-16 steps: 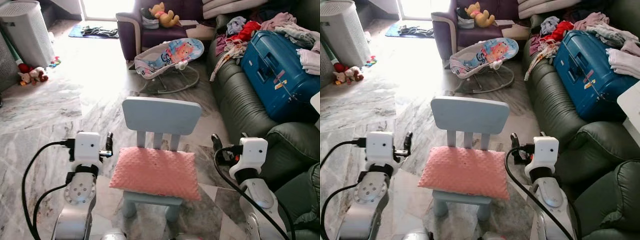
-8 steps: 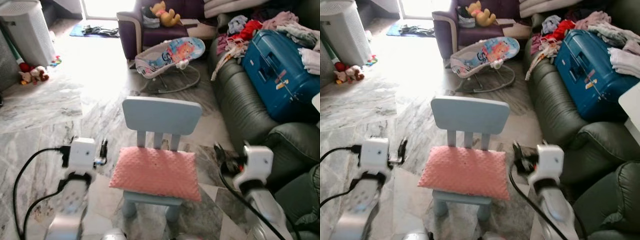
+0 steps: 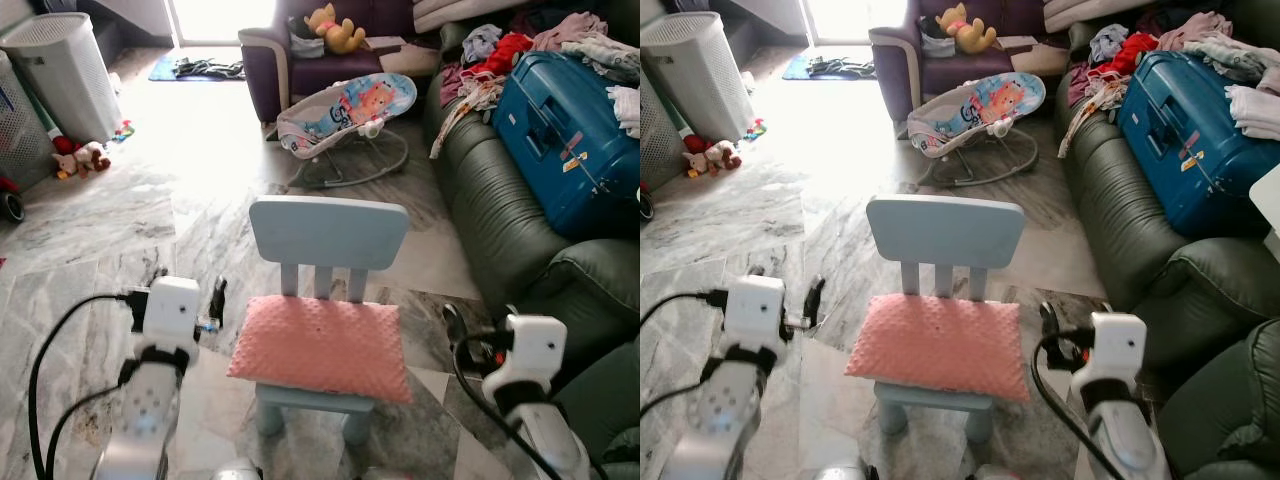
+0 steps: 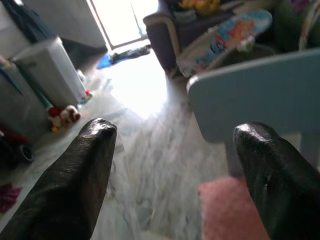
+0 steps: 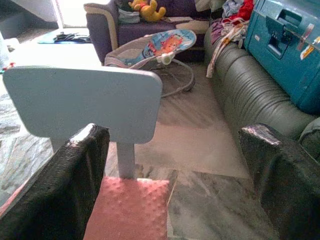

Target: Move the pillow to the sofa

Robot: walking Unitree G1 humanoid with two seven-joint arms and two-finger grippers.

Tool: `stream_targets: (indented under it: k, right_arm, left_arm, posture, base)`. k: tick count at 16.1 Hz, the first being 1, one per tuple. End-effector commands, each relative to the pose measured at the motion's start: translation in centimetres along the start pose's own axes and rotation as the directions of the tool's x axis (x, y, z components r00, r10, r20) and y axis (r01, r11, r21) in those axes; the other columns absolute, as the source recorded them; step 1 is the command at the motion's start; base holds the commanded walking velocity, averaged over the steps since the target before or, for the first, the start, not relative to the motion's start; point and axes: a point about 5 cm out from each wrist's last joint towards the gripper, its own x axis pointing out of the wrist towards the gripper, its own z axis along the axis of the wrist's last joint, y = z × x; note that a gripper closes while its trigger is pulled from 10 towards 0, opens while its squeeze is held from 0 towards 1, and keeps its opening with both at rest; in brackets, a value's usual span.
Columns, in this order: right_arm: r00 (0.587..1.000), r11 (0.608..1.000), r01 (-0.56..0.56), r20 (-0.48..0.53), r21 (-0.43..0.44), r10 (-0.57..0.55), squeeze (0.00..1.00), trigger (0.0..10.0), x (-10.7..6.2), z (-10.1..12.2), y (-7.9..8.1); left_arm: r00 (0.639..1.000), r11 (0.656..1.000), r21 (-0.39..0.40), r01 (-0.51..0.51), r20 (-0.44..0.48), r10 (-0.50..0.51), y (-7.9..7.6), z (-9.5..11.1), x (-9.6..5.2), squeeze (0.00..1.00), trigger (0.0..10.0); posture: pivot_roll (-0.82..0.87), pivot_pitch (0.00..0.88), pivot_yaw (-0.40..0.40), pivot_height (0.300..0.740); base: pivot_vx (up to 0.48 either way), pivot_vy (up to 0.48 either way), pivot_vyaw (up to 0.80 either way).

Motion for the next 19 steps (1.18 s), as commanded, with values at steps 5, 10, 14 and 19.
stream_targets:
  k: [5, 10, 14, 19]
  right_arm:
    - [0.997, 0.996, -0.051, -0.055, 0.076, 0.055, 0.0, 10.0, 0.5, -2.3, 3.2]
    - [0.997, 0.996, -0.069, 0.02, 0.065, 0.068, 0.0, 10.0, 3.5, 0.0, 3.5]
    - [0.998, 0.997, -0.035, 0.058, 0.073, 0.031, 0.0, 10.0, 3.9, 0.5, 2.3]
    - [0.995, 0.999, -0.035, 0.089, 0.034, 0.032, 0.0, 10.0, 6.0, 1.7, 1.5]
  left_arm:
    - [0.997, 0.993, 0.093, 0.072, -0.031, -0.069, -0.2, -1.5, 0.0, 0.0, 10.0]
    - [0.997, 0.989, 0.136, 0.057, -0.057, -0.05, 1.7, -1.5, 0.2, 0.0, 10.0]
    - [0.999, 0.988, 0.148, 0.039, -0.007, -0.038, 2.9, -0.6, 2.4, 0.0, 10.0]
    - [0.993, 0.991, 0.085, 0.108, 0.041, -0.112, -1.4, 0.5, 4.7, 0.0, 10.0]
  posture:
    - [0.06, 0.0, 0.05, 0.74]
    - [0.05, 0.0, 0.027, 0.74]
    - [0.03, 0.0, 0.026, 0.74]
    - [-0.04, 0.0, 0.01, 0.74]
  base:
    - [0.0, 0.0, 0.0]
    - [0.0, 0.0, 0.0]
    - [0.0, 0.0, 0.0]
    - [0.0, 0.0, 0.0]
